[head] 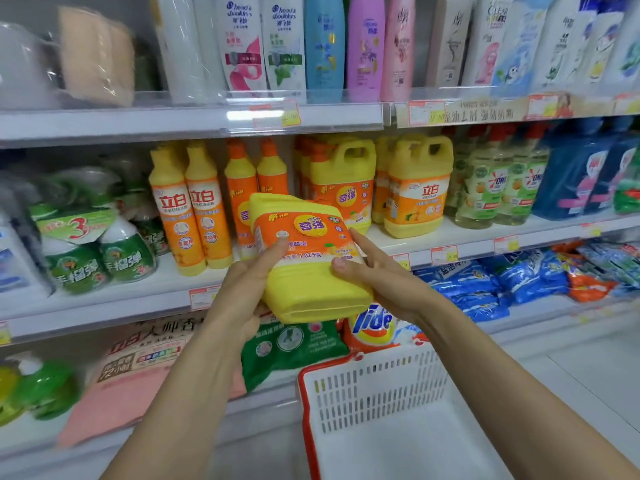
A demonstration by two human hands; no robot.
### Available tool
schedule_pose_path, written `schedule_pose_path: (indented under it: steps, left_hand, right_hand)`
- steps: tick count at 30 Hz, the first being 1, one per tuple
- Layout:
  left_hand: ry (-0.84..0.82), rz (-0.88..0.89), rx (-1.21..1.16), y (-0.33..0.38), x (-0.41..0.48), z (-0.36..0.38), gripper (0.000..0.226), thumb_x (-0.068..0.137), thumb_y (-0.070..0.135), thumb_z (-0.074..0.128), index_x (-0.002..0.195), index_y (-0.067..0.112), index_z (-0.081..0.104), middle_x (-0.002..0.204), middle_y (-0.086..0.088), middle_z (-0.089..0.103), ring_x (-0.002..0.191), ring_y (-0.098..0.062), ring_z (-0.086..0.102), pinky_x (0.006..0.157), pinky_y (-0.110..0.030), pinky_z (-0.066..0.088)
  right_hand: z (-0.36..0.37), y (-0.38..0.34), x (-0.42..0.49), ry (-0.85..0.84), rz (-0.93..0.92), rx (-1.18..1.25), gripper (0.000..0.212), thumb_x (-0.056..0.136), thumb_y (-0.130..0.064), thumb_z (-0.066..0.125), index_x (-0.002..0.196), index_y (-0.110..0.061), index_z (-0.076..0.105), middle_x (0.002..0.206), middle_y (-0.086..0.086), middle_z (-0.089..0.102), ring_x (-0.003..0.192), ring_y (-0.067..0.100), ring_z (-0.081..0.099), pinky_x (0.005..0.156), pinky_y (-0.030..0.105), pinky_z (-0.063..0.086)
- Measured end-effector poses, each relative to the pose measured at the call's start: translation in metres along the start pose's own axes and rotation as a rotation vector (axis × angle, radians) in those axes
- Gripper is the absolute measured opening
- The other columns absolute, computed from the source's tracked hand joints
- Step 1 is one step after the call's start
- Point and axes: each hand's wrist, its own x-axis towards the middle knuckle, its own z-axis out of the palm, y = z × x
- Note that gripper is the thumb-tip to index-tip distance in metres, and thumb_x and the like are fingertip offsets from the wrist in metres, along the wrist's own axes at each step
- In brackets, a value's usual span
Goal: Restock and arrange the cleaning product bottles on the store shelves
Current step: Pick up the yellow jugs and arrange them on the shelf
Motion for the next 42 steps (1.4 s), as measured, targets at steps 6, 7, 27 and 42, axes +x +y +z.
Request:
schedule_pose_path:
  steps: [6, 7, 27, 42]
  left_hand:
    - [-0.062, -0.113, -0.090, 0.003, -0.006, -0.009, 0.033, 0.082, 0.038, 0.072, 0.108, 0.019, 0.068, 0.103, -0.008, 0.076, 0.099, -0.028, 0.071, 0.090, -0.056, 0.054]
    - [-0.062, -0.132, -0.094, 0.001, -0.006, -0.010, 0.034, 0.079, 0.038, 0.073, 0.108, 0.020, 0.068, 0.105, -0.009, 0.075, 0.104, -0.031, 0.070, 0.094, -0.059, 0.051]
    - [0.076, 0.096, 0.047, -0.039, 0.010, -0.025, 0.067, 0.063, 0.053, 0.077, 0.122, 0.028, 0.060, 0.115, -0.003, 0.071, 0.106, -0.026, 0.069, 0.084, -0.047, 0.057]
    - [0.394, 0.448, 0.692, -0.044, 0.014, -0.022, 0.072, 0.071, 0.075, 0.062, 0.133, 0.039, 0.049, 0.119, 0.011, 0.055, 0.104, -0.011, 0.056, 0.085, -0.035, 0.048]
  right_hand:
    - [0.004, -0.015, -0.006, 0.067, -0.003, -0.065, 0.121, 0.047, -0.075, 0.082, 0.151, -0.037, 0.033, 0.149, -0.007, 0.047, 0.132, 0.020, 0.051, 0.112, 0.050, 0.040]
    - [0.004, -0.017, -0.006, 0.066, 0.006, -0.089, 0.119, 0.050, -0.074, 0.081, 0.152, -0.036, 0.032, 0.148, -0.007, 0.048, 0.131, 0.019, 0.052, 0.112, 0.049, 0.040]
    - [0.016, 0.017, -0.001, 0.098, -0.243, -0.081, 0.062, 0.075, -0.028, 0.081, 0.128, -0.028, 0.048, 0.121, 0.004, 0.065, 0.104, 0.016, 0.070, 0.087, 0.036, 0.060]
    - [0.072, 0.044, 0.016, 0.482, -0.334, 0.164, 0.057, 0.072, -0.025, 0.087, 0.117, -0.012, 0.054, 0.109, 0.005, 0.073, 0.099, 0.019, 0.072, 0.084, 0.042, 0.060]
